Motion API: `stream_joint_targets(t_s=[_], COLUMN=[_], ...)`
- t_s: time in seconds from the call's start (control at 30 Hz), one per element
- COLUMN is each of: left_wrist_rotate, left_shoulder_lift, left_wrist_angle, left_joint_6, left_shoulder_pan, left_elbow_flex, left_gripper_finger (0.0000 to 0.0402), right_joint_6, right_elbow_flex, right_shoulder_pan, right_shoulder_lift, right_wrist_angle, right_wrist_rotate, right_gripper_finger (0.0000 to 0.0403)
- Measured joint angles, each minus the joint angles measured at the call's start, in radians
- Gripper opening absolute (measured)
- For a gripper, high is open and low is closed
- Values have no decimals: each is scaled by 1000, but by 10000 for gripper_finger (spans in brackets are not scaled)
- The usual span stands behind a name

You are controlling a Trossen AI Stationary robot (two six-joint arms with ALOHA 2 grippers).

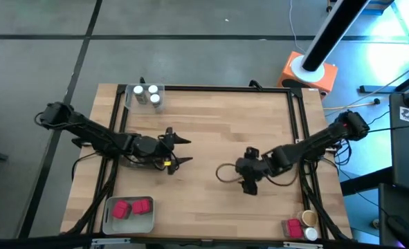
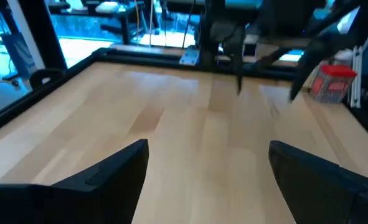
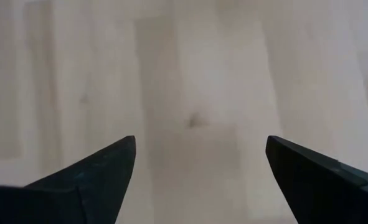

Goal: Sort spices by type
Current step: Put the red spice can into the gray bin

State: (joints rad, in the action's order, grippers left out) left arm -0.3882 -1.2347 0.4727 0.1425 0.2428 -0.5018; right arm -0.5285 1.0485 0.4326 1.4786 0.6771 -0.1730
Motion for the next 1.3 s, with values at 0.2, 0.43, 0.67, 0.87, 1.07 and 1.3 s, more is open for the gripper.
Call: stream_joint_targets(t_s=[0.2,0.43,0.67,0.87,1.07,1.3], left_wrist_rotate=[0,0,0,0,0,0], left_shoulder_lift=[-12,-12,-12,-12,-12,-12], left_wrist_angle=[11,10,10,10,9,10], left_joint_6=[52,92,117,138,138,139], left_shoulder_pan=[1,1,1,1,1,1], left_elbow_flex=[0,0,0,0,0,0], left_gripper_finger=[315,315,315,315,315,315], right_joint_6=[-165,-417,-688,-923,-1136,-1345], right_elbow_flex=[120,239,257,258,258,258], right_shoulder_pan=[120,249,335,450,560,645], right_shoulder_lift=[-1,-1,-1,4,46,65], right_wrist_angle=[174,359,398,396,356,255], right_wrist_rotate=[0,33,142,138,204,271], right_gripper_finger=[358,358,358,358,313,159])
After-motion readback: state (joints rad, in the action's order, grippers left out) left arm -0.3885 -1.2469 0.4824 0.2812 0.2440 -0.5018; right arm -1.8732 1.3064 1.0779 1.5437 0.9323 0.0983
